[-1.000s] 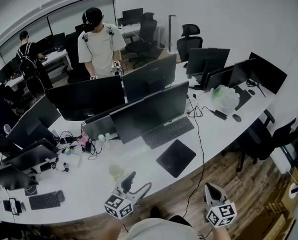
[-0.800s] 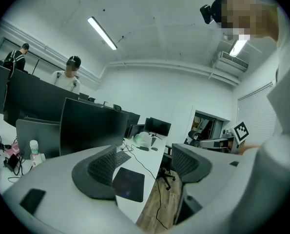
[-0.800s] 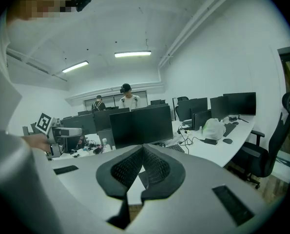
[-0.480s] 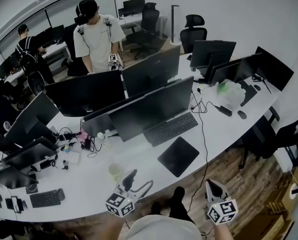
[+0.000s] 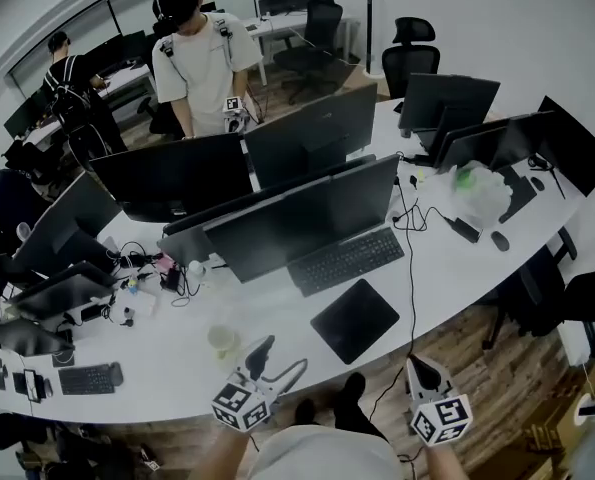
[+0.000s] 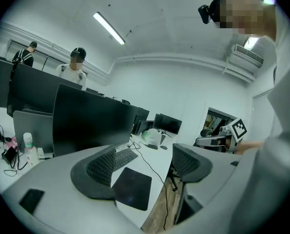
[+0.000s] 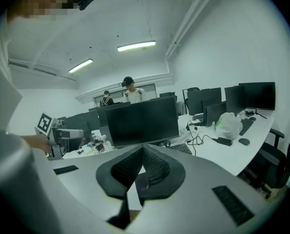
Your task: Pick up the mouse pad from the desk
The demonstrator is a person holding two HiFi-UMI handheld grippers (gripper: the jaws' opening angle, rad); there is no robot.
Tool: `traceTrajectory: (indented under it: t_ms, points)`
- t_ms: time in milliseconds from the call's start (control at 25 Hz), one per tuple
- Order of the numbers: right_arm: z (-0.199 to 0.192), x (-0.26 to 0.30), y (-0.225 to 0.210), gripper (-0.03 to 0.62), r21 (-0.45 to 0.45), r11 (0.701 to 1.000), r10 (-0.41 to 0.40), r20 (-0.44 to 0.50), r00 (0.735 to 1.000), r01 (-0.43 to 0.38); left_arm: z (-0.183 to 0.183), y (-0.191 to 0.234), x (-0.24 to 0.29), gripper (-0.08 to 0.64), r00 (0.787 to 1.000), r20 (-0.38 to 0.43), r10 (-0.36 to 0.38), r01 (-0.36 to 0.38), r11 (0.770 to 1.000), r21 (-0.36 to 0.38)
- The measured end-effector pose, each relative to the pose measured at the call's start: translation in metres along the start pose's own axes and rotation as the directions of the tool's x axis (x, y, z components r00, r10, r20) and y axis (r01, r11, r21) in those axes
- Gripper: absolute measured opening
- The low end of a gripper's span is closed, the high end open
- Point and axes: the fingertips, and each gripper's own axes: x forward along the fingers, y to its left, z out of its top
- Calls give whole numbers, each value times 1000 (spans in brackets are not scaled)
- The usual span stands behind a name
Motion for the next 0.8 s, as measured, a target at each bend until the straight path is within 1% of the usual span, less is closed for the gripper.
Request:
traceTrajectory:
  t_ms: [400,640,800]
  points:
    - [0,47,-58,11,-22,993,116,-72,991,-118,-15,-1,65,376,994,-36,101,-101,995,-5]
    - [-10,70,-89,11,-12,984,178,-117,977,-180,-35,-4,109,383,986,-83,147,-146,989,22]
    - [-20,83,-100,11,2,977,210,-146,967,-212,-56,-1,129,397,975,-142,170,-165,985,48]
